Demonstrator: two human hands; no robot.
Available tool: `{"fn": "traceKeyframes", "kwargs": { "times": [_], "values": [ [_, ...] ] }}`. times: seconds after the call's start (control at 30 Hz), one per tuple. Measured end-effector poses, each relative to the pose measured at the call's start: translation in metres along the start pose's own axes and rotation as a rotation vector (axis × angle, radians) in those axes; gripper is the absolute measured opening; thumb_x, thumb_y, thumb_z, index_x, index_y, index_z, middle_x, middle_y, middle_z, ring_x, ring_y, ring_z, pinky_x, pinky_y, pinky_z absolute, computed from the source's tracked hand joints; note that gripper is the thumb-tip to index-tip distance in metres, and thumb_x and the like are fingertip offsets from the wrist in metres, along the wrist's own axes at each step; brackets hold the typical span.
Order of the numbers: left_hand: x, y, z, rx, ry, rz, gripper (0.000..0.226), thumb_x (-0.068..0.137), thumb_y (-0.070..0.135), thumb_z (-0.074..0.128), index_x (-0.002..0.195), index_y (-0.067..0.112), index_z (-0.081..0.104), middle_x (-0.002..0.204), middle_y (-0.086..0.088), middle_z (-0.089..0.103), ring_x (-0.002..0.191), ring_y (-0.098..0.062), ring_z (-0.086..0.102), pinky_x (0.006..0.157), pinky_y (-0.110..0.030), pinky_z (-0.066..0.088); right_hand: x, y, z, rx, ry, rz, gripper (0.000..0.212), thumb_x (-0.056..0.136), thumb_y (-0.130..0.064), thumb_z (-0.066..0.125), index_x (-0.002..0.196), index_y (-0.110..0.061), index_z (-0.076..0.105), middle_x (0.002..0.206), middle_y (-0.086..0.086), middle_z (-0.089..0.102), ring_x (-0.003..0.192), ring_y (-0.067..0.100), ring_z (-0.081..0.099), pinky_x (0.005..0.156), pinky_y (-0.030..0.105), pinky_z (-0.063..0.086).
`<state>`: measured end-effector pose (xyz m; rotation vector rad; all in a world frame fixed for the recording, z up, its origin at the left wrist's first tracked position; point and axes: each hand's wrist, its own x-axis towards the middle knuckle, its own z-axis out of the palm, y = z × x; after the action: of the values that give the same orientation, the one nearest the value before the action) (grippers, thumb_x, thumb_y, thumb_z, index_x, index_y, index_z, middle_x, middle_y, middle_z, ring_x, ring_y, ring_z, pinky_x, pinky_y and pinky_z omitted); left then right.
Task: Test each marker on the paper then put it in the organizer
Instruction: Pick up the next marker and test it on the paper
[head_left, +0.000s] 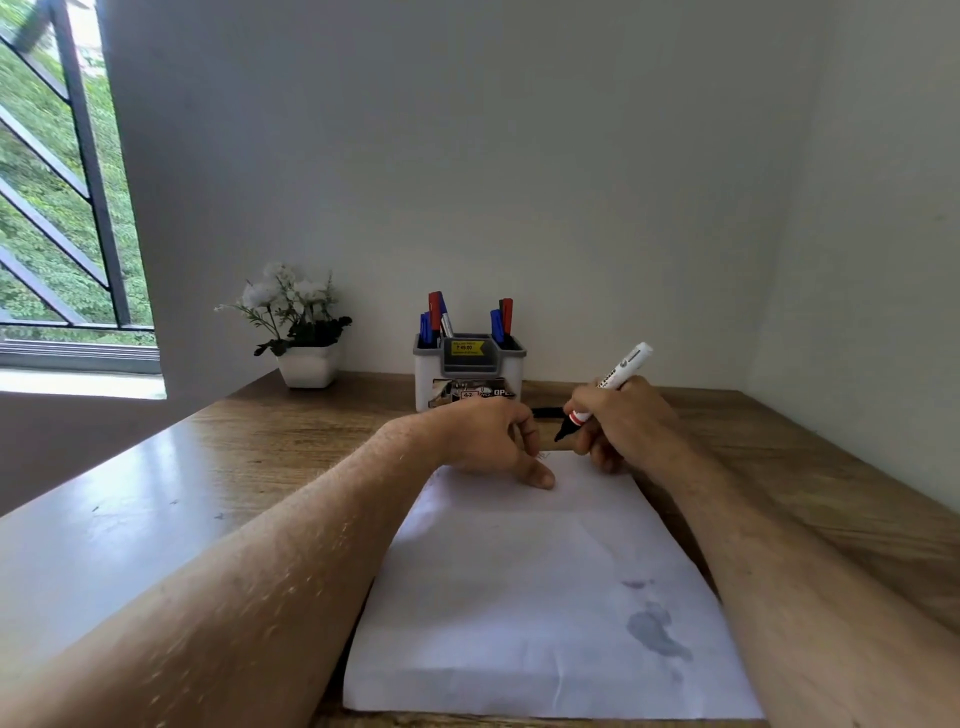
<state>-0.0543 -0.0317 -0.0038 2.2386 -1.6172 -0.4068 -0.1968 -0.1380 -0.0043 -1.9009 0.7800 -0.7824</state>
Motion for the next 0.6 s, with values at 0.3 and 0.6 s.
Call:
{"fn": "traceKeyframes", "kwargs": {
  "times": [0.3,0.6],
  "values": [
    [0.0036,0.0005,0.0009,-0.021,-0.026,0.003,0.037,0.077,0.044,0.079,0.105,0.027,0.061,0.093,0.009,0.059,0.087,-0.011,0.055,0.079,-0.026,0.044,0.0006,0.0031,0.0013,-0.211,-0.026,-0.029,0.017,0.08,-0.022,0.062,0.072,-0.007,0.063,0.056,0.009,0.068,0.033,0.012,0.046,0.039,0.02,0.037],
    [0.0045,0.0006,0.001,-0.036,-0.037,0.003,0.033,0.079,0.041,0.078,0.102,0.028,0.059,0.091,0.009,0.057,0.084,-0.01,0.054,0.071,-0.024,0.041,0.0054,0.0054,0.001,-0.236,0.008,-0.015,0.019,0.083,-0.025,0.062,0.079,-0.007,0.062,0.054,0.006,0.065,0.029,0.009,0.042,0.039,0.018,0.034]
  ]
}}
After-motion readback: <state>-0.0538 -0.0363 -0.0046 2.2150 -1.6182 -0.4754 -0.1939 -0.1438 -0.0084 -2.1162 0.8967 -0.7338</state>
